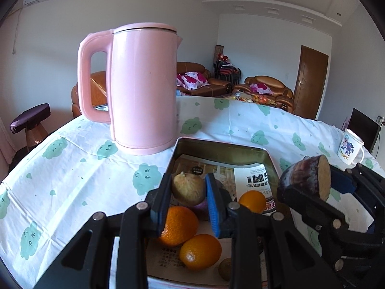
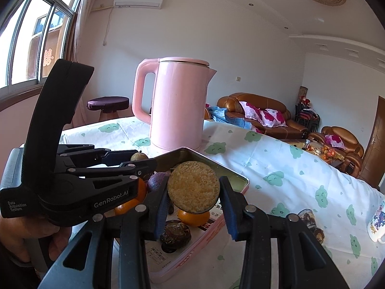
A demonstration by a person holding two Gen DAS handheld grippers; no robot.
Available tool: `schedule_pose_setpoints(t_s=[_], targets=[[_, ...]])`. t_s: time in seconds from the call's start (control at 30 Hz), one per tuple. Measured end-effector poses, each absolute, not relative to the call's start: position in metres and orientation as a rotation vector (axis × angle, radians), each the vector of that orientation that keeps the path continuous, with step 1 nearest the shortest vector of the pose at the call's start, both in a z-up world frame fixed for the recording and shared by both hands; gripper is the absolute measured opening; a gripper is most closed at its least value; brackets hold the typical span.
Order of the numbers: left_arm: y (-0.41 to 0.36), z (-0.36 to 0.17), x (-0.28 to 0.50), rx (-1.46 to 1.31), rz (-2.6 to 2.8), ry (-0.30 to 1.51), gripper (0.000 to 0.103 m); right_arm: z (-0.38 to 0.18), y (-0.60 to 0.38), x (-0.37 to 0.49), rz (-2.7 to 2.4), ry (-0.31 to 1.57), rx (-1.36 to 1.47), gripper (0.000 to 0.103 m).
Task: Organize fruits
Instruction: 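Lower and release the yellow fruit into the tin with the left gripper while the right gripper releases the cylinder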
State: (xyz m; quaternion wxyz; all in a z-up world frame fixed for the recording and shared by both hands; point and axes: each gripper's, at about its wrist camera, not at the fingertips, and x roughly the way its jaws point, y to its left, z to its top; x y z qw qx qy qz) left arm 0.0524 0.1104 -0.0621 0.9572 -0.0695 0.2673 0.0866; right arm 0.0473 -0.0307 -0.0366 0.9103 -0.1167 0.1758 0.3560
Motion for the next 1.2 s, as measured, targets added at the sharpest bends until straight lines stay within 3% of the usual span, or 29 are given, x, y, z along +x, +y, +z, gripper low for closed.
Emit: schedule_pose_setpoints(t_s=[1.2], targets=[[0.113,-0.071,0.061,-0.146,0.134,0.62,0.032,-0.054,-0.011,0.056,0.796,0.485,-0.289,0.042]])
